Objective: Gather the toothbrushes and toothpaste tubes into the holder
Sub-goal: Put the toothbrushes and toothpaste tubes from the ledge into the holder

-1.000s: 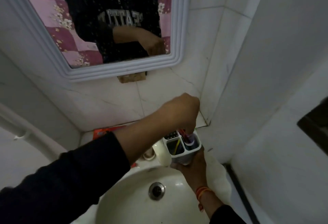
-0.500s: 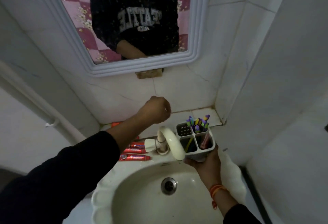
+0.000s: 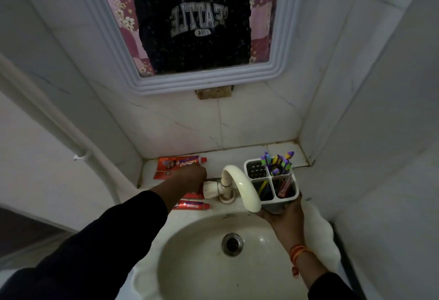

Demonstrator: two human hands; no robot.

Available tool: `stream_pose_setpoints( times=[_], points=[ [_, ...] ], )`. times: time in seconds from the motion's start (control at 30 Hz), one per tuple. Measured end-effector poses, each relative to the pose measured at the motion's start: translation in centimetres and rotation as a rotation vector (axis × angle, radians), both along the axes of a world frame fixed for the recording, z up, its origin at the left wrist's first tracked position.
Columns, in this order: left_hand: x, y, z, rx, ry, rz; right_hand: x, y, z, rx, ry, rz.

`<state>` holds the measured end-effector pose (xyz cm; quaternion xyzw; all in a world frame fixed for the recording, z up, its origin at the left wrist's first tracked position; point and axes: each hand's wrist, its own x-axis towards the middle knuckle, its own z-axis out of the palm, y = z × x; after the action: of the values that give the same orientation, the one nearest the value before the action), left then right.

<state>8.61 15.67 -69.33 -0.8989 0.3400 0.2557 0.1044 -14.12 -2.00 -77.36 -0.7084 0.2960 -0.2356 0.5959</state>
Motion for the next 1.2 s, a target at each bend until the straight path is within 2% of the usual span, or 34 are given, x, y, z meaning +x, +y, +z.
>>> stream_pose_setpoints(
  times=[0.27, 0.37, 0.57, 0.77, 0.97, 1.07, 1.13, 1.2],
  points=[
    [0.7, 0.1, 0.1, 0.045, -0.112, -0.232, 0.1, 0.1, -0.1, -0.003, 0.006, -0.019],
    [0.9, 0.4, 0.1, 0.023, -0.139, -0.245, 0.1, 0.0, -0.4, -0.025, 0.018, -0.014],
    [2.1, 1.4, 0.0, -0.155, -0.076, -0.106, 0.2, 0.2, -0.1, -0.065, 0.003, -0.012],
    [2.2, 0.2, 0.9, -0.47, 0.068, 0.114, 0.2, 0.1, 0.0, -0.032, 0.007, -0.003],
    [1.3, -2.6, 3.7, -0.743, 0.077, 0.034, 0.0, 0.0, 0.2, 0.069, -0.023, 0.0],
    [0.4, -4.5, 6.4, -0.836, 0.11, -0.047, -0.2, -0.1, 0.2, 0.039, 0.008, 0.0],
    [-0.4, -6.2, 9.2, -0.807, 0.095, -0.206, -0.2, 0.0, 0.1, 0.046, 0.001, -0.017],
    [-1.5, -8.2, 12.2, -0.638, 0.071, -0.389, -0.4, 0.1, 0.7, 0.047, 0.013, -0.02]
  ],
)
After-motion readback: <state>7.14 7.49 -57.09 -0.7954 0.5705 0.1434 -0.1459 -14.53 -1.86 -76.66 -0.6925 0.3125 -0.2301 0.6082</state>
